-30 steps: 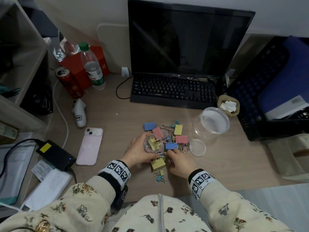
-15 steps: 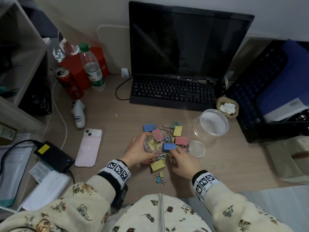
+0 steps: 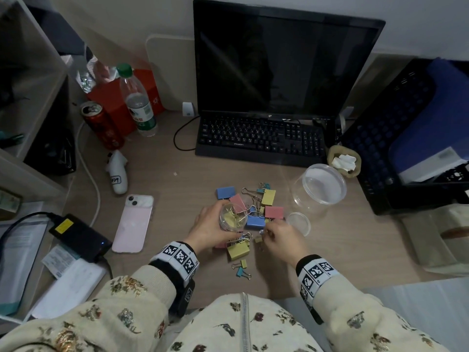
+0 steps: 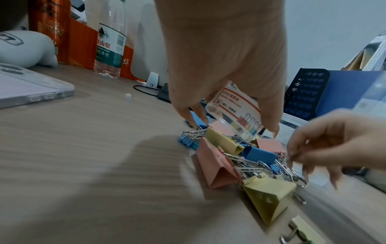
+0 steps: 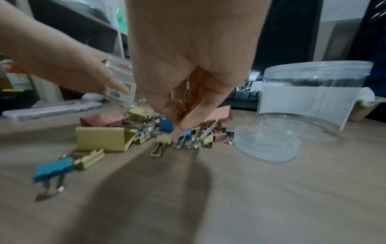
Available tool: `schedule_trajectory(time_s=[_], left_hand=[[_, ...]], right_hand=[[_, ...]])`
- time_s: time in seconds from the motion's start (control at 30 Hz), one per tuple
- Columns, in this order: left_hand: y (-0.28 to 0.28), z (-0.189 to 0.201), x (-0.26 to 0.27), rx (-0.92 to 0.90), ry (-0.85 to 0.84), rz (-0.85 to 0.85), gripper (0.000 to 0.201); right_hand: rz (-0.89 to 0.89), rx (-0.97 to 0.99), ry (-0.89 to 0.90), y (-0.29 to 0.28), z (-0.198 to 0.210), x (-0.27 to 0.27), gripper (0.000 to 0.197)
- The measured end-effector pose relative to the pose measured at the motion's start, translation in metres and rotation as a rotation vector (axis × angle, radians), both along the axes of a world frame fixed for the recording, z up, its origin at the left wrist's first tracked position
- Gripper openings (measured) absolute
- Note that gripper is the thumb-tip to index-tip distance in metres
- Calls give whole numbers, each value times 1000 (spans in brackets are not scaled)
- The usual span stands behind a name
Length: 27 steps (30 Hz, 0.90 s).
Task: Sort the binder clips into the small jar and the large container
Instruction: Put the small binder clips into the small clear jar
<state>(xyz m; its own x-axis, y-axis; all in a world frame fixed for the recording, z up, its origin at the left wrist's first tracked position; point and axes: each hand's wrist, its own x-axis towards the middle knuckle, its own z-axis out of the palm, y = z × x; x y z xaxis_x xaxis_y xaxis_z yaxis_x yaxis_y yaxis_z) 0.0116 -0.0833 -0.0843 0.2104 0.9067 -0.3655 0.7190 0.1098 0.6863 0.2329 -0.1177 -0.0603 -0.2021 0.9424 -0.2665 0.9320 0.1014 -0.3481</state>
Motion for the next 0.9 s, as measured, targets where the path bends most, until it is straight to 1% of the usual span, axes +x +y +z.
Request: schedule_trajectory(time_s=[0.13, 0.2, 0.23, 0.33, 0.37, 0.43, 0.5, 0.53, 0.57, 0.63, 0.7, 0.73, 0.9], left_hand=[[1, 4, 7, 12, -7, -22, 87], [0, 7, 11, 24, -6, -45, 84], [0, 8, 13, 28, -7, -53, 83], [1, 11, 16, 57, -22, -48, 81], [1, 12, 16, 55, -22, -39, 81], [0, 11, 13, 35, -21, -6, 83], [-2, 7, 7, 24, -42, 39, 85], [-3, 6, 5, 20, -53, 55, 85], [-3, 4, 3, 15, -61, 68, 85], [-5, 4, 2, 11, -68, 73, 85], [-7, 5, 1, 10, -60, 62, 86], [-7, 4, 1, 7, -55, 57, 86], [-9, 0, -2, 0, -43, 38, 85]], right_hand=[[-17, 322, 222, 14, 17, -5, 15], [12, 397, 290, 20, 24, -11, 17], [42, 392, 316, 23, 28, -14, 21], [113, 292, 341, 25, 27, -14, 39], [95, 255, 334, 24, 26, -12, 41], [24, 193, 298, 20, 18, -5, 35], [17, 99, 186, 15, 12, -1, 28], [48, 26, 112, 12, 9, 0, 28], [86, -70, 28, 9, 7, -1, 30], [155, -189, -76, 1, -1, -4, 42], [178, -214, -125, -6, -7, -7, 53], [181, -204, -141, -9, -11, -9, 54], [131, -179, -125, -12, -20, -15, 35]])
